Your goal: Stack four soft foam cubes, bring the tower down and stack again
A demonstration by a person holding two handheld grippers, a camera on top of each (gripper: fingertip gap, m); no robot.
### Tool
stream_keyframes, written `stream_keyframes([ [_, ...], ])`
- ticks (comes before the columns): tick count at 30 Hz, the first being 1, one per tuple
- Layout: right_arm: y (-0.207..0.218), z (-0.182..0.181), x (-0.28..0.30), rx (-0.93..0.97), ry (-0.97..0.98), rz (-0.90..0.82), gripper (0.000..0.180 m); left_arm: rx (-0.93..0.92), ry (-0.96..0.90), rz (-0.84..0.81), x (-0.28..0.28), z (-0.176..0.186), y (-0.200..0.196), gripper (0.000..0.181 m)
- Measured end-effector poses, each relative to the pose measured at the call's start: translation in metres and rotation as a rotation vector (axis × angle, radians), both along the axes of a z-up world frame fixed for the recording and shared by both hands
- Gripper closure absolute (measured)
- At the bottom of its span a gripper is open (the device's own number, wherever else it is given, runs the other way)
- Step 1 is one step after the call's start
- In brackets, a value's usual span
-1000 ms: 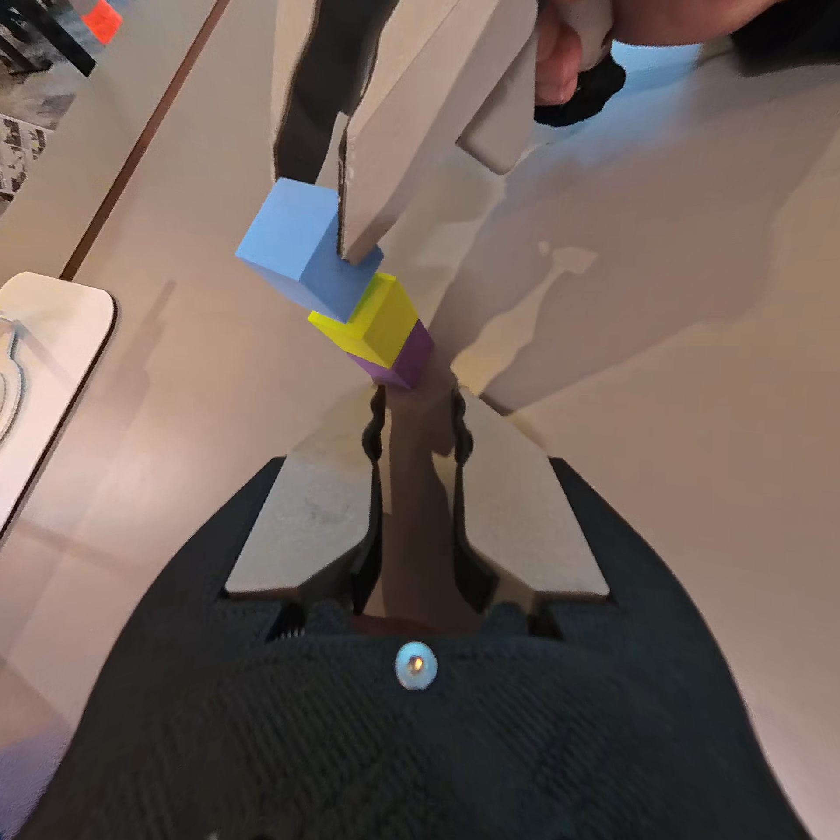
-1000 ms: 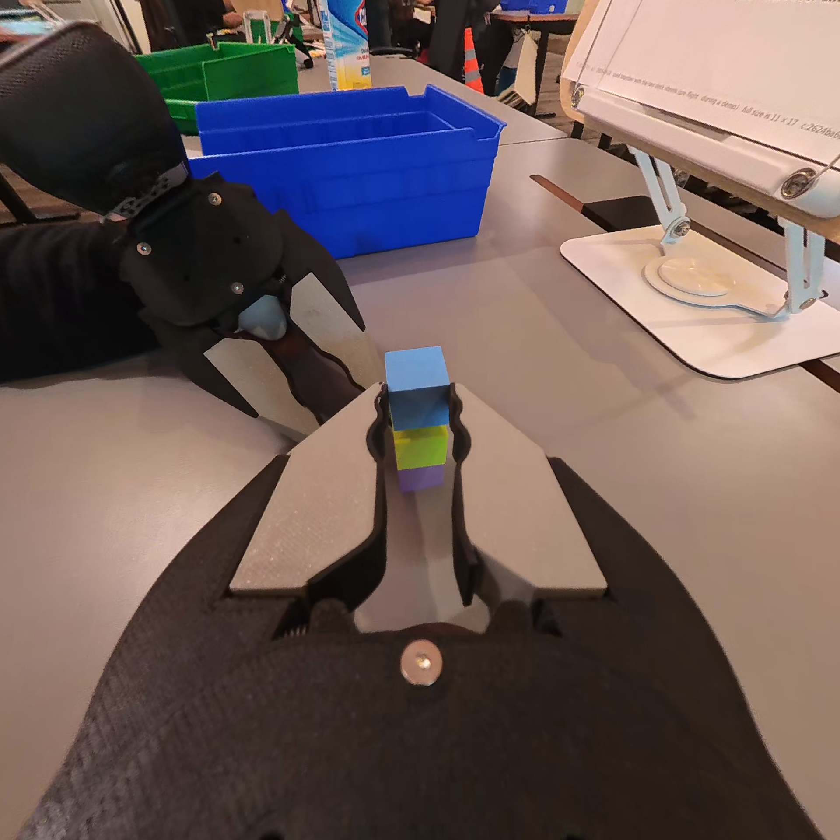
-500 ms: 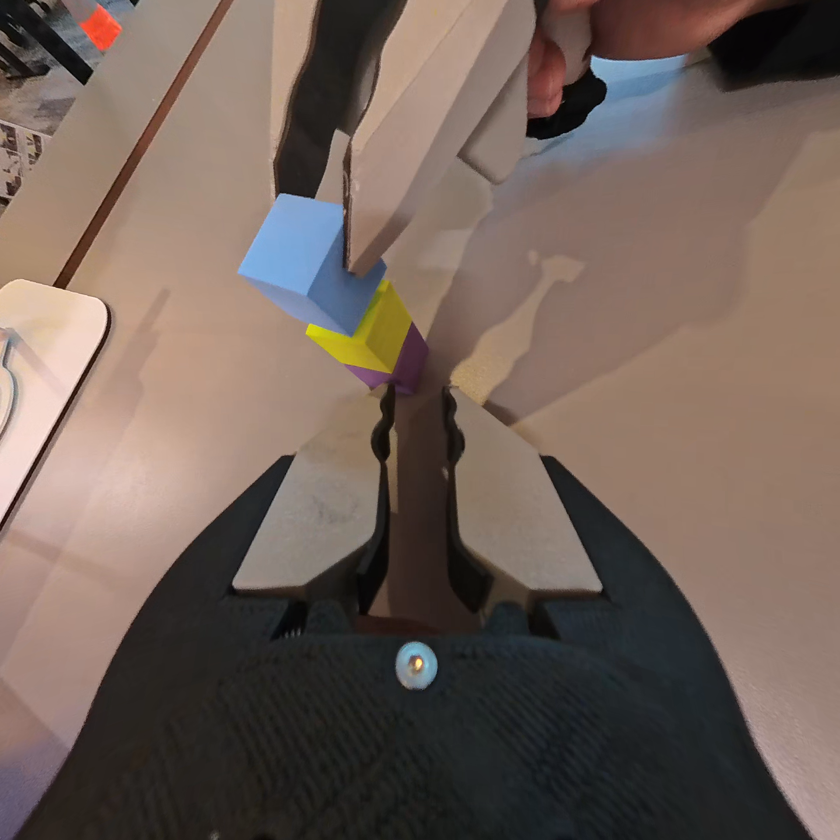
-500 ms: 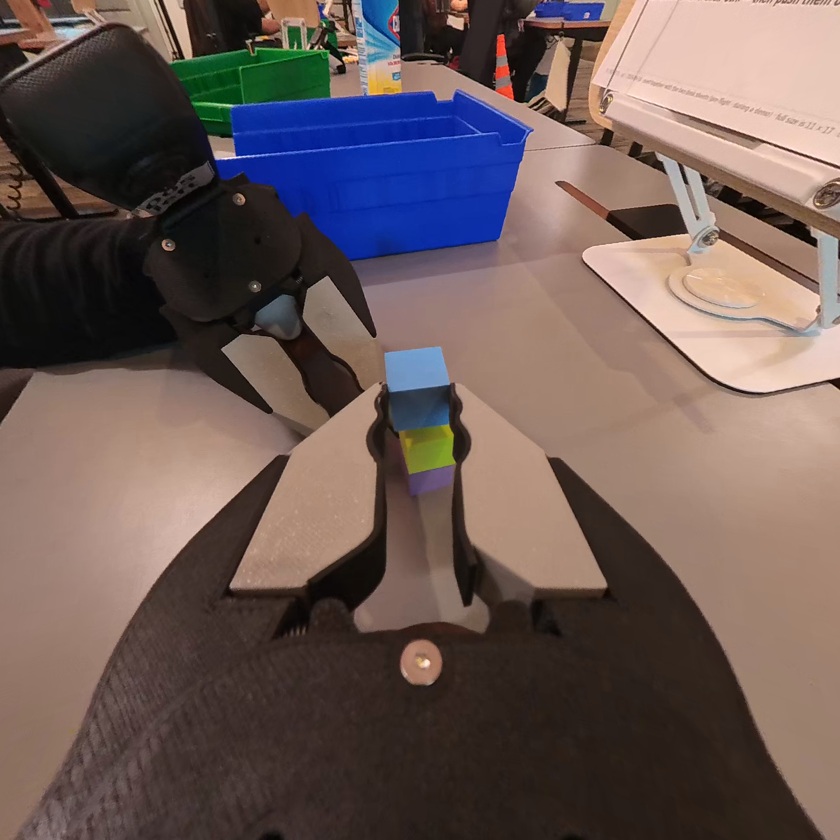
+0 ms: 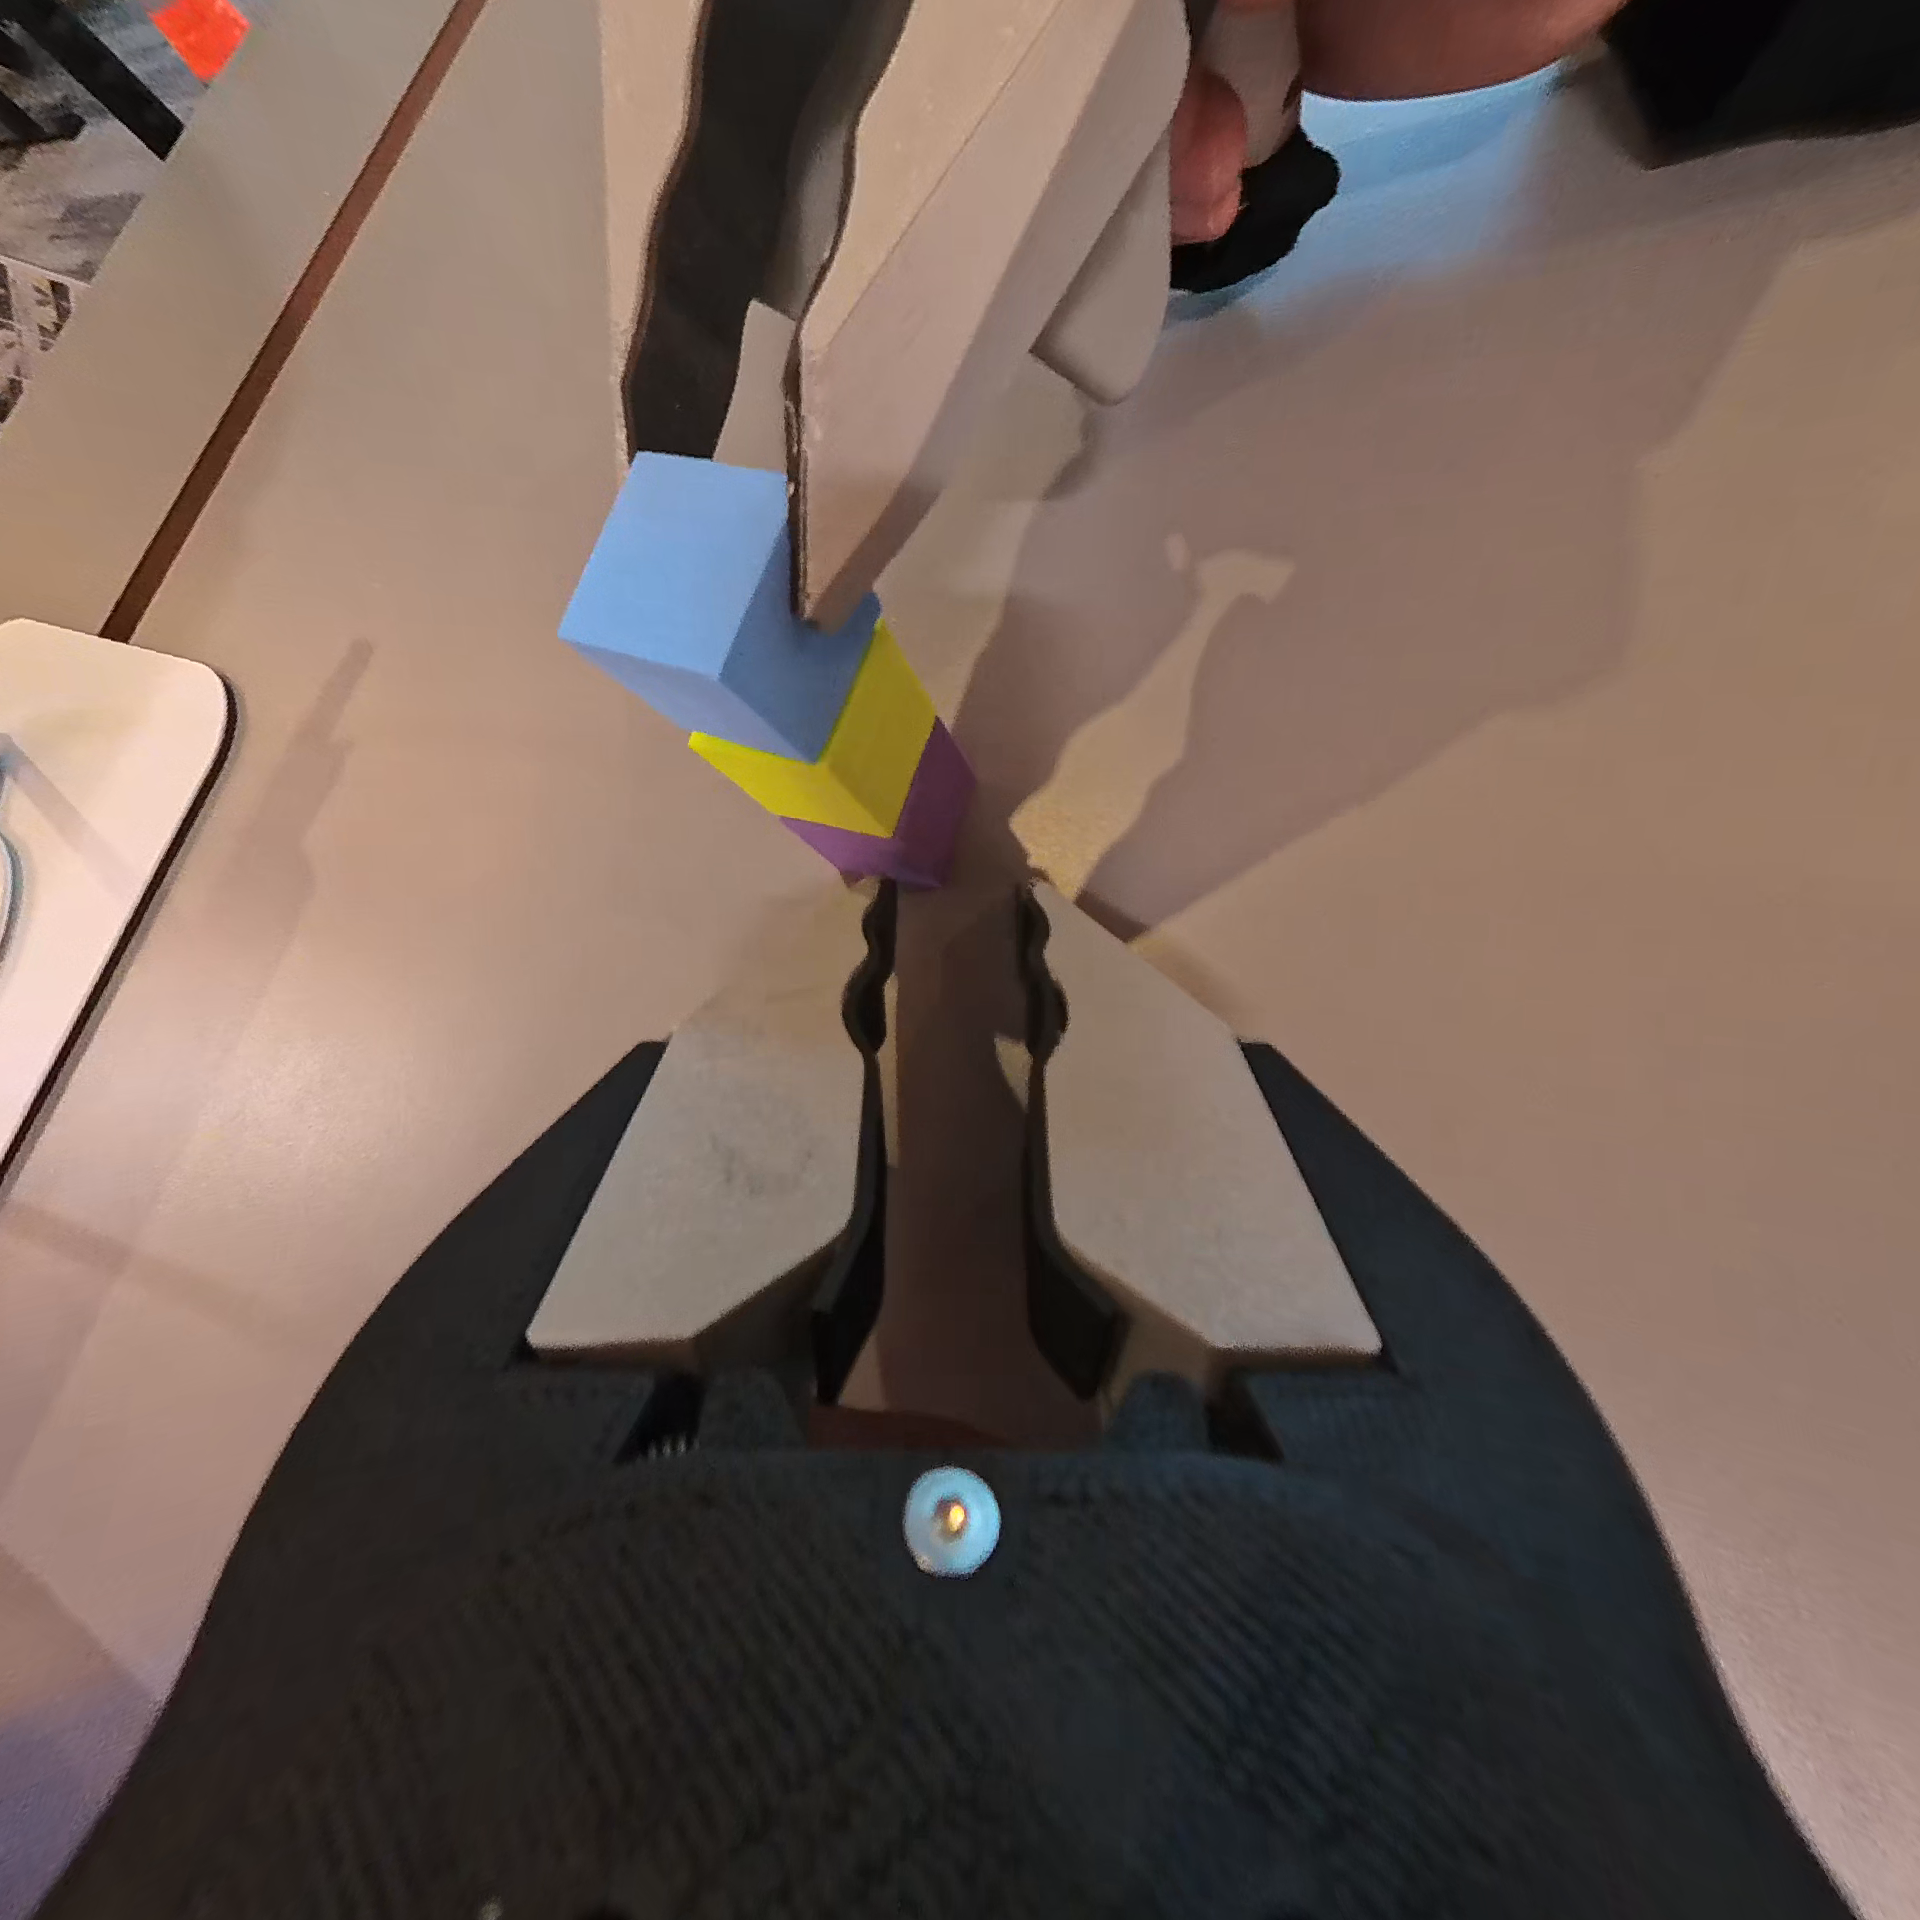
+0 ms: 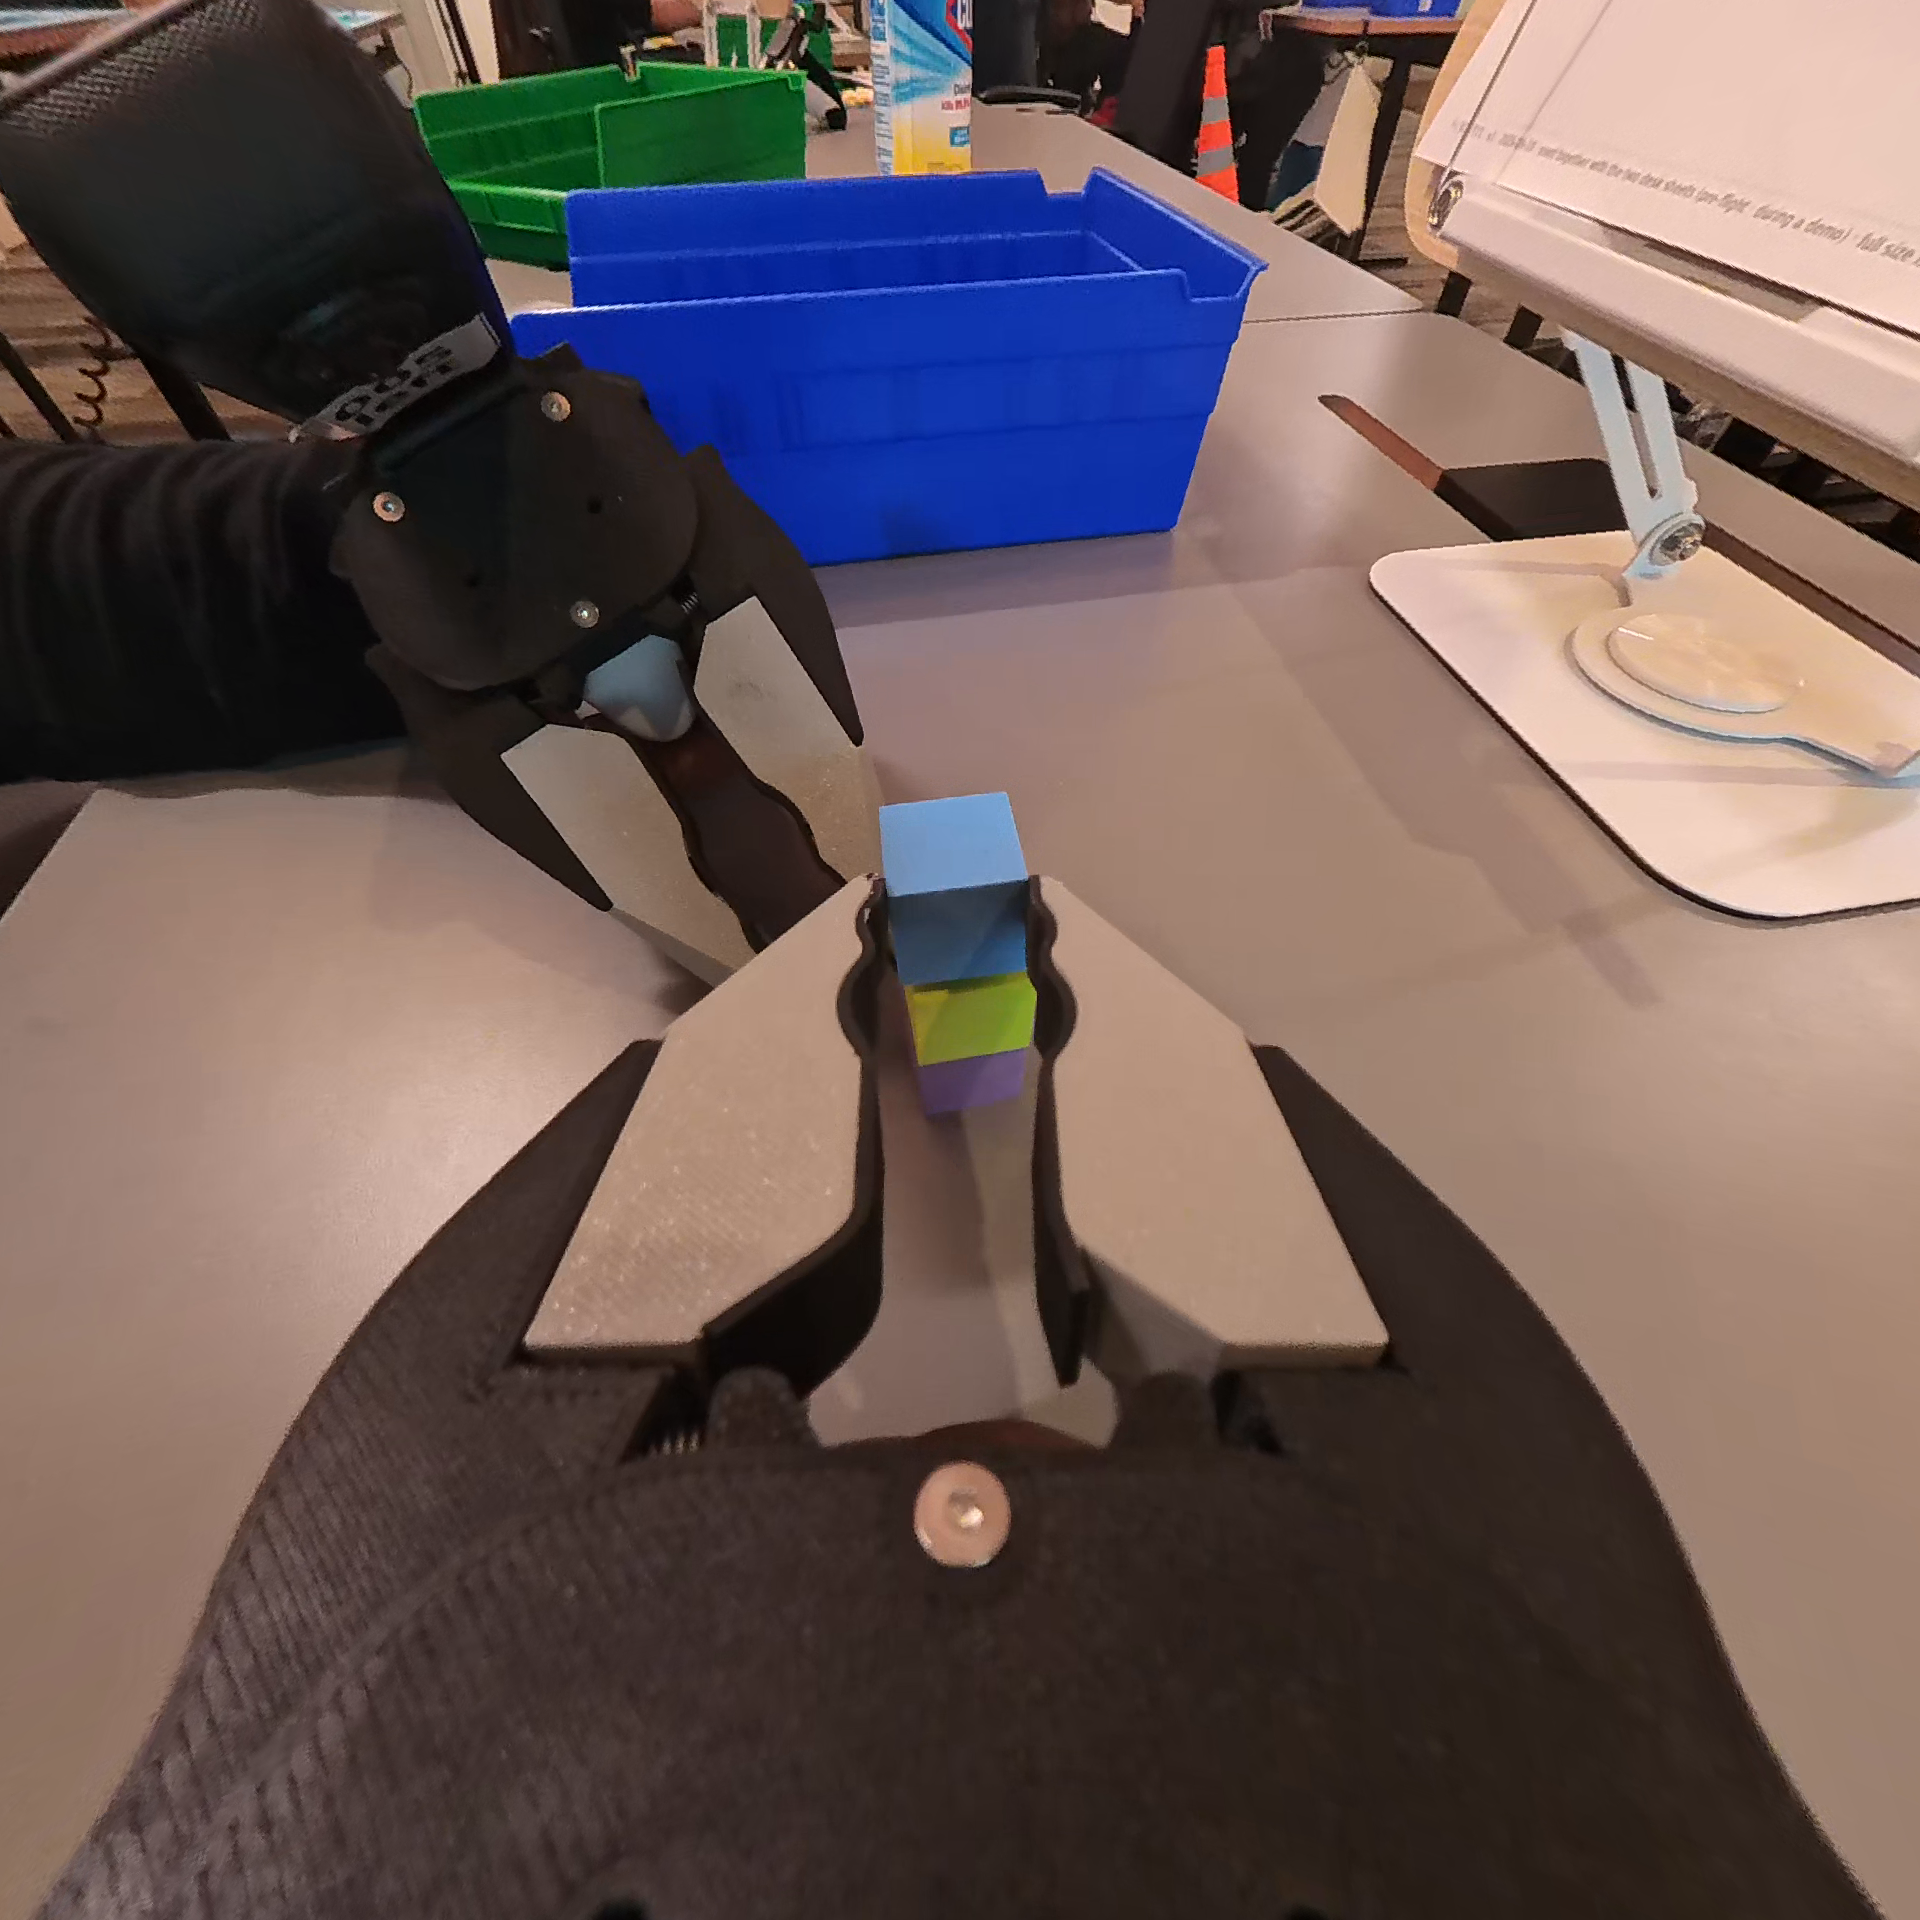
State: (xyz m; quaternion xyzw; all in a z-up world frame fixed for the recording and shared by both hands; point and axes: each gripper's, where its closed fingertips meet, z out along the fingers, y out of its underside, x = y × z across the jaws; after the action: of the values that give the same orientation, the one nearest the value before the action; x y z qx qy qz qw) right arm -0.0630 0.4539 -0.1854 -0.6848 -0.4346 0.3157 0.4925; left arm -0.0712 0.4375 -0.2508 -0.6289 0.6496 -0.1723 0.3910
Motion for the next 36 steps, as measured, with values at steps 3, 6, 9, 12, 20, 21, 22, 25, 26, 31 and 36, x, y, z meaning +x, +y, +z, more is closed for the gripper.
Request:
stream_keyframes([
  [3, -0.001, 0.0005, 0.0, -0.002, 0.01, 0.02, 0.156, 0.004, 0.003, -0.001, 0.0, -0.0004, -0.0001, 0.16],
  [6, -0.0018, 0.0, -0.0004, 0.011, 0.006, 0.039, 0.156, 0.001, 0.003, 0.001, 0.0001, -0.0004, 0.0, 0.16],
  [9, -0.0012, -0.0001, -0.0004, 0.016, 0.007, 0.044, 0.156, 0.002, 0.003, 0.001, 0.0001, -0.0004, 0.0, 0.16],
  [12, -0.0002, -0.0006, -0.0006, 0.022, 0.004, 0.044, 0.156, 0.002, 0.003, 0.001, 0.0002, -0.0004, -0.0001, 0.16],
  [20, 0.0008, -0.0015, 0.0002, 0.019, 0.011, 0.046, 0.156, 0.001, 0.003, 0.001, 0.0003, -0.0006, -0.0002, 0.16],
  [21, 0.0007, -0.002, 0.0, 0.018, 0.01, 0.048, 0.156, 0.001, 0.003, 0.0, 0.0003, -0.0006, -0.0002, 0.16],
  [22, 0.0007, -0.0025, -0.0002, 0.017, 0.008, 0.049, 0.156, 0.001, 0.003, 0.0, 0.0002, -0.0006, -0.0002, 0.16],
  [25, 0.0013, -0.0034, -0.0002, 0.016, 0.005, 0.048, 0.156, 0.001, 0.003, 0.0, 0.0003, -0.0006, -0.0004, 0.16],
  [26, 0.0013, -0.0034, -0.0001, 0.015, 0.007, 0.048, 0.156, 0.001, 0.004, 0.0, 0.0004, -0.0007, -0.0004, 0.161],
  [31, 0.0006, -0.0039, -0.0007, 0.008, 0.009, 0.053, 0.156, 0.0, 0.004, 0.0, 0.0004, -0.0008, -0.0008, 0.161],
  [36, 0.0007, -0.0038, -0.0001, -0.008, 0.02, 0.053, 0.156, -0.004, 0.003, 0.001, 0.0004, -0.0009, -0.0006, 0.161],
])
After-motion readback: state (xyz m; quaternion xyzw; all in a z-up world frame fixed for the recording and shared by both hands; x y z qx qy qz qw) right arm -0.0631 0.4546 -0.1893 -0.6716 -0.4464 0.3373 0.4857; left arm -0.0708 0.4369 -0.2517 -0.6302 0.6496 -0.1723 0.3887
